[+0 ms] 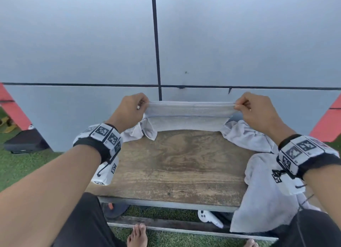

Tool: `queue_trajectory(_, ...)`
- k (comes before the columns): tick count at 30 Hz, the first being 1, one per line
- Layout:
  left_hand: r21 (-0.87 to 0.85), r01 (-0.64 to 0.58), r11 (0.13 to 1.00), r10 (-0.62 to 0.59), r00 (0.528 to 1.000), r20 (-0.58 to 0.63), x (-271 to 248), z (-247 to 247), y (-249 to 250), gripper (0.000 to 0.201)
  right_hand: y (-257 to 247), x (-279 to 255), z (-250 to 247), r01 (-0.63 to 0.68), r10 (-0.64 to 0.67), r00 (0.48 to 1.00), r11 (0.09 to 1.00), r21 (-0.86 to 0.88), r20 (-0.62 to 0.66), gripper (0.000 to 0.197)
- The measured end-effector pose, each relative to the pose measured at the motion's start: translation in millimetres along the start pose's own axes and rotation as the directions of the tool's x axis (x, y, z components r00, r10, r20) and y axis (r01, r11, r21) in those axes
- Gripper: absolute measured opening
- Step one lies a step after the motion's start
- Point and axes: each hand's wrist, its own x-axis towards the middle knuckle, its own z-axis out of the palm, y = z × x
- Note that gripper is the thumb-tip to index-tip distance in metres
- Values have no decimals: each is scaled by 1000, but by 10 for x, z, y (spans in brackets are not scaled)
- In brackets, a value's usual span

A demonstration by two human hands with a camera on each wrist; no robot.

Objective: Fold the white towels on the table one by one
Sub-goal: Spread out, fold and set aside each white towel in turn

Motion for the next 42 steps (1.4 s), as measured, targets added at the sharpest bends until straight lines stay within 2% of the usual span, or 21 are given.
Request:
queue_trajectory(2, 62, 84, 995, -93, 984, 150, -313, 145, -77, 10, 126, -278, 108, -31, 32, 989, 999, -8, 144, 11)
queue_trajectory(4, 142, 137, 980, -177, 928, 328, -602, 278, -196, 15, 250, -563, 229, -34, 47, 942, 998, -43, 331, 17)
queue_trajectory(7, 173, 191, 966, -257, 762, 594, -912, 410, -300, 25, 377, -913, 362, -76, 101, 803, 995, -67, 588, 25)
queue_trajectory(9, 201, 211, 957, -291, 640, 712, -1038, 462, -283, 16, 413, -1039, 405, -81, 124, 709, 992, -94, 694, 22)
queue_trajectory(11, 185, 289, 939, -319, 535, 783, -1120, 509, -265, 6, 434, -1091, 434, -83, 138, 647, 990, -111, 749, 17)
queue_trajectory(13, 188, 341, 921, -343, 480, 807, -1145, 548, -282, 14, 455, -1090, 451, -106, 158, 614, 987, -118, 773, 12)
queue_trajectory(14, 196, 344, 918, -350, 474, 808, -1142, 565, -295, 14, 467, -1079, 461, -121, 164, 608, 986, -113, 777, 12)
queue_trajectory(16, 185, 335, 924, -344, 515, 785, -1117, 599, -340, 10, 504, -1033, 494, -149, 170, 617, 984, -97, 768, 13)
queue_trajectory(18, 147, 321, 936, -322, 604, 729, -1048, 637, -408, 6, 554, -956, 556, -161, 178, 660, 982, -94, 730, 14)
queue_trajectory(21, 147, 284, 947, -313, 724, 615, -900, 715, -445, 10, 630, -781, 697, -153, 209, 743, 978, -142, 635, 14)
queue_trajectory(24, 148, 303, 941, -335, 785, 520, -732, 860, -492, 9, 690, -575, 872, -154, 222, 798, 974, -165, 561, 14)
queue_trajectory(28, 152, 337, 929, -368, 796, 480, -540, 1087, -659, 3, 848, -346, 1145, -194, 252, 830, 967, -166, 497, 14)
queue_trajectory(31, 140, 388, 911, -408, 794, 452, -403, 1281, -789, 13, 1003, -225, 1358, -240, 281, 837, 960, -145, 469, 14)
queue_trajectory(34, 193, 352, 916, -402, 795, 454, -276, 1456, -865, 17, 1135, -150, 1544, -263, 304, 836, 953, -153, 456, 8)
queue_trajectory(37, 224, 361, 905, -425, 788, 446, -222, 1615, -929, 19, 1217, -137, 1702, -218, 288, 829, 956, -196, 479, 4)
queue_trajectory(42, 280, 438, 854, -519, 745, 418, -234, 1750, -993, 24, 1224, -108, 1852, -139, 242, 845, 961, -240, 477, 14)
